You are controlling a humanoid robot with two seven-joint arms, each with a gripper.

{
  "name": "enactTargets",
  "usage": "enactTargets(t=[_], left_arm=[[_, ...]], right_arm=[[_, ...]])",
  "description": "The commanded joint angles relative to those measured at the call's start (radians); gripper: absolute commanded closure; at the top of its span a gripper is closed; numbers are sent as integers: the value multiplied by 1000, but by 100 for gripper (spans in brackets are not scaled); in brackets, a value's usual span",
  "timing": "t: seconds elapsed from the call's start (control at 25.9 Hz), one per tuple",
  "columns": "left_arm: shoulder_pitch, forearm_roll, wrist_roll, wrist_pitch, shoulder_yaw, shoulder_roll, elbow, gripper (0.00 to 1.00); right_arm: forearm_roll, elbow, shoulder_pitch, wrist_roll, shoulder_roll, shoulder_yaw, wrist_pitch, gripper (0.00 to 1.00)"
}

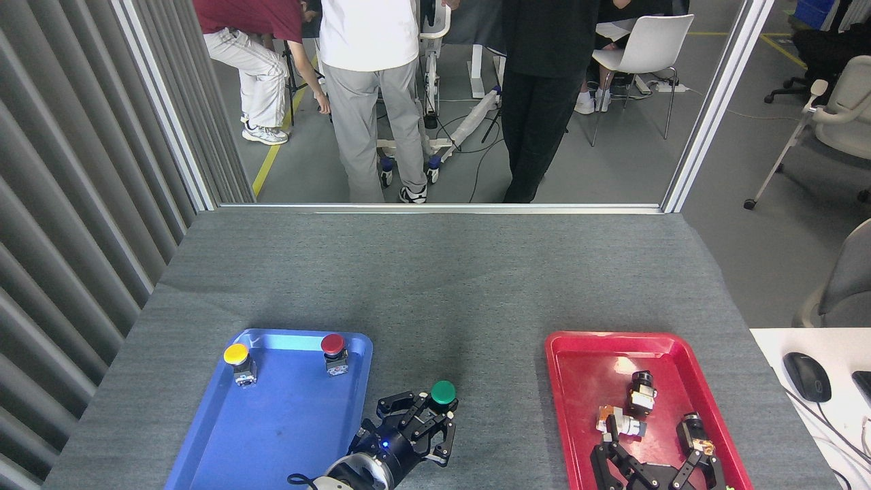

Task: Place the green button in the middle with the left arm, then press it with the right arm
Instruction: 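Carry the green button out of the blue tray toward the table middle, then release the green button on the table and withdraw the left hand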

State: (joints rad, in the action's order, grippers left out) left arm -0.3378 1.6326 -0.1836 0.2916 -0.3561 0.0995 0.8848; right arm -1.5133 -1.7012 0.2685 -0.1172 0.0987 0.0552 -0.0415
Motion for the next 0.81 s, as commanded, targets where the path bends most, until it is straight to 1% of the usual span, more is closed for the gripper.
enactTargets(t=[0.0,0.04,0.08,0.12,0.31,0.39,0.46,0.54,0.62,0.69,0.77], left_arm=[[2,-2,-16,0,0,5,0,30],[2,-2,-20,1,0,3,0,22],[2,-2,-22,1,0,3,0,4],[2,-2,-22,6,-1,2,2,0],[2,0,-22,14,0,2,11,0],[11,0,-22,17,-1,2,57,0],[60,0,-20,17,0,-4,184,0],[137,0,-20,-3,11,-26,378,0],[198,-8,-16,-40,82,-50,540,0],[260,-23,-10,-78,155,-50,637,0],[283,-33,-8,-83,195,-53,666,0]], right_arm=[[1,0,0,1,-1,0,0,0],[1,0,0,1,-1,0,0,0],[1,0,0,1,-1,0,0,0],[1,0,0,1,-1,0,2,0],[1,2,0,1,-2,0,2,0],[1,2,0,1,-2,0,2,0],[1,5,-2,1,-4,-2,2,0],[1,14,-5,1,-4,-3,2,0],[1,17,-6,1,-7,-6,2,1],[1,18,-8,1,-11,-8,0,1],[1,32,-11,1,-13,-14,0,1]])
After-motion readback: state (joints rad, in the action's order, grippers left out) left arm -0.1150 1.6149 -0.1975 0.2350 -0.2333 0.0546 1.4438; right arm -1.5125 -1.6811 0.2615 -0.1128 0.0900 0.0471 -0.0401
